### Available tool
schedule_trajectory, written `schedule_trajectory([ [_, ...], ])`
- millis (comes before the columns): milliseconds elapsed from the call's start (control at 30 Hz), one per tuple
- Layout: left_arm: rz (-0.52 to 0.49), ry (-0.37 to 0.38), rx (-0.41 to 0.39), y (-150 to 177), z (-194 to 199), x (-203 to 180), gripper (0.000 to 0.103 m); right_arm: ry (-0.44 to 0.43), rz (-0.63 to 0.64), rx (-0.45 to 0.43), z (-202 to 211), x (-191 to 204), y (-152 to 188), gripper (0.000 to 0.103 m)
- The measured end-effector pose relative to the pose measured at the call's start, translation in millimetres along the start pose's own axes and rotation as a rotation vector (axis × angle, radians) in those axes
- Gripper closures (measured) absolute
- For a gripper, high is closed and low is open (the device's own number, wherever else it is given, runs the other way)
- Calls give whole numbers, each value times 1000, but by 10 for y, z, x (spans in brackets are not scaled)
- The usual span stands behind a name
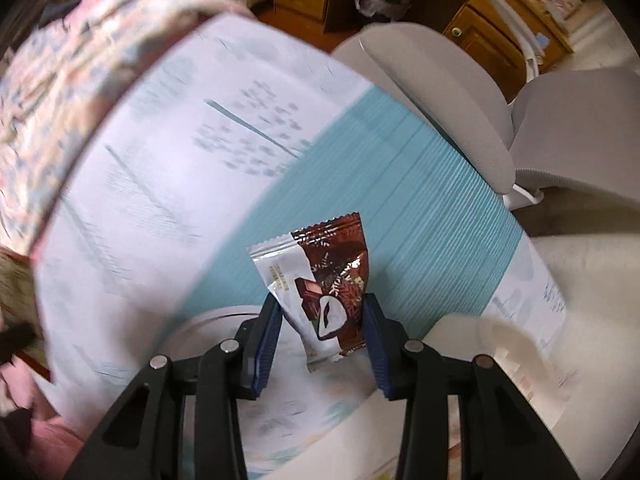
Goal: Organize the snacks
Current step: 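Lift the LIPO packet and chocolate wrapper and carry both over the tray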
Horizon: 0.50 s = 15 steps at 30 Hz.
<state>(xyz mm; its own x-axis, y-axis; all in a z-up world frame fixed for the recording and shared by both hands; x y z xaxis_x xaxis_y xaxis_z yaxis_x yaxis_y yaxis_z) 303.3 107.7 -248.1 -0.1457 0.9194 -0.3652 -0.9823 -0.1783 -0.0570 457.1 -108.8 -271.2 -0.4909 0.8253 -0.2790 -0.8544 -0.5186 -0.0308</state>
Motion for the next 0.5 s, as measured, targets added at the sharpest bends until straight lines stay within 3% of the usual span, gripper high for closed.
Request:
schedule_trajectory([
  [233,-122,51,-59,322,272,-134,57,-65,-181,-91,616,295,396,62],
  [500,-273,161,-104,756,427,-384,57,-108,-412,-124,899,338,1027,62],
])
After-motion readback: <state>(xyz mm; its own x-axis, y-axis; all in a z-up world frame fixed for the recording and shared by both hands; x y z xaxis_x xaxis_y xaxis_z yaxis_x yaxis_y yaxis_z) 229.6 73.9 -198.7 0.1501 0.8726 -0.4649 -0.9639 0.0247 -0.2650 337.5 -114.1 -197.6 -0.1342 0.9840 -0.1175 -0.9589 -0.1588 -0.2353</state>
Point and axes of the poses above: each gripper's, at about its wrist camera, not at the fingertips, and z roughly against the way its jaws point, x to its left, y to its underside, the point moved 6 cm from there along -z, roughly the way its jaws point, and after that the axes turned 9 degrees about y, right-handed, at the moved point
